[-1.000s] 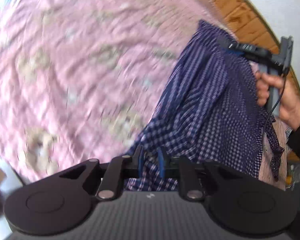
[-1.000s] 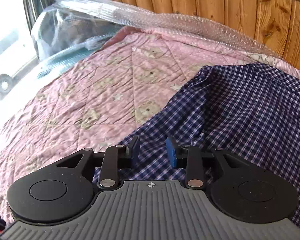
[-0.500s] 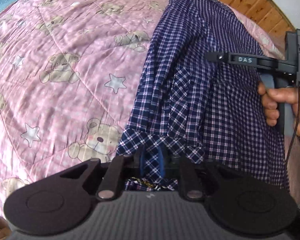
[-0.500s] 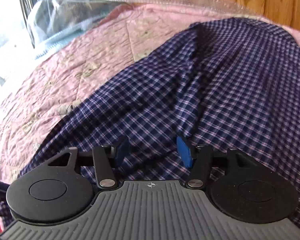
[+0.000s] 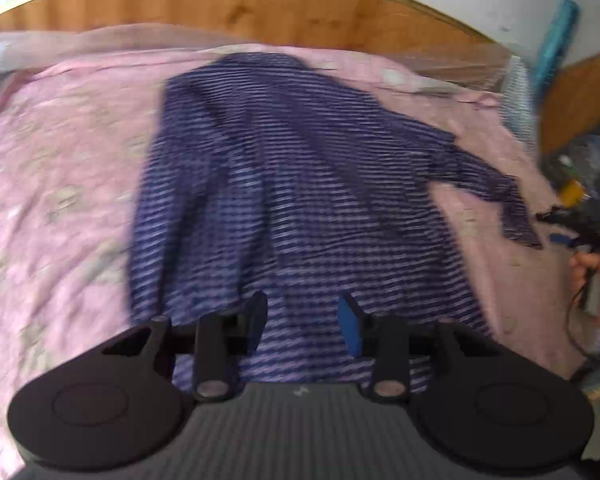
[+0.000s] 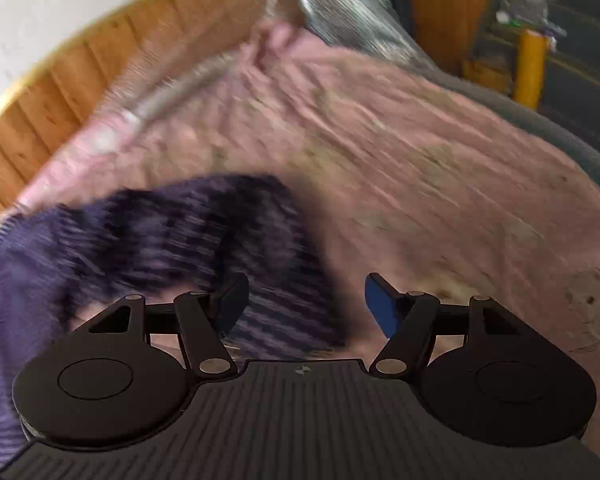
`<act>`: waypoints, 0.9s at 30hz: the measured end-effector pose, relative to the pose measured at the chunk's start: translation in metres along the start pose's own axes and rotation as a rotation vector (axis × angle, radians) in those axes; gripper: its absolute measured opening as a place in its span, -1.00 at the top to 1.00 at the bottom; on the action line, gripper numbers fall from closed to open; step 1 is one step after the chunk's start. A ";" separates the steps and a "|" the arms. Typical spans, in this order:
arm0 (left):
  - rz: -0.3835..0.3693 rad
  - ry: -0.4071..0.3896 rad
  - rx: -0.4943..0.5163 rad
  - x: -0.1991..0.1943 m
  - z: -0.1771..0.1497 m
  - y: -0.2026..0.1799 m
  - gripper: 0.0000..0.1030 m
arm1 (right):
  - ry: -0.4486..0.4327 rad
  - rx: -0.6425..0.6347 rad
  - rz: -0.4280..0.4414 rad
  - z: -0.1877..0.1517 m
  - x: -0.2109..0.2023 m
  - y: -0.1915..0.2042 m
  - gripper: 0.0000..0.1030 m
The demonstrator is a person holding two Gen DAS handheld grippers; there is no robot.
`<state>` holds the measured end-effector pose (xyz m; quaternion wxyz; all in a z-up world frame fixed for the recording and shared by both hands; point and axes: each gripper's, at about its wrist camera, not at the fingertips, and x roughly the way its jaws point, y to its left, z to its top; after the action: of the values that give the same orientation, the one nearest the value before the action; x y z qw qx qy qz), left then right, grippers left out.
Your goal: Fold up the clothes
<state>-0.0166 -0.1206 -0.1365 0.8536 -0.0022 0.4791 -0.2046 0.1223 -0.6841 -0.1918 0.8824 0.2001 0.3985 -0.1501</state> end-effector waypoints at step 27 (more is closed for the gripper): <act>-0.029 -0.255 0.951 0.211 0.038 -0.346 0.88 | 0.097 0.111 0.437 0.047 -0.084 0.037 0.85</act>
<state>-0.0089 -0.5187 -0.2189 0.8090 0.3560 0.2244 -0.4104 0.1151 -0.6651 -0.0904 0.8614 0.3368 0.3789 0.0325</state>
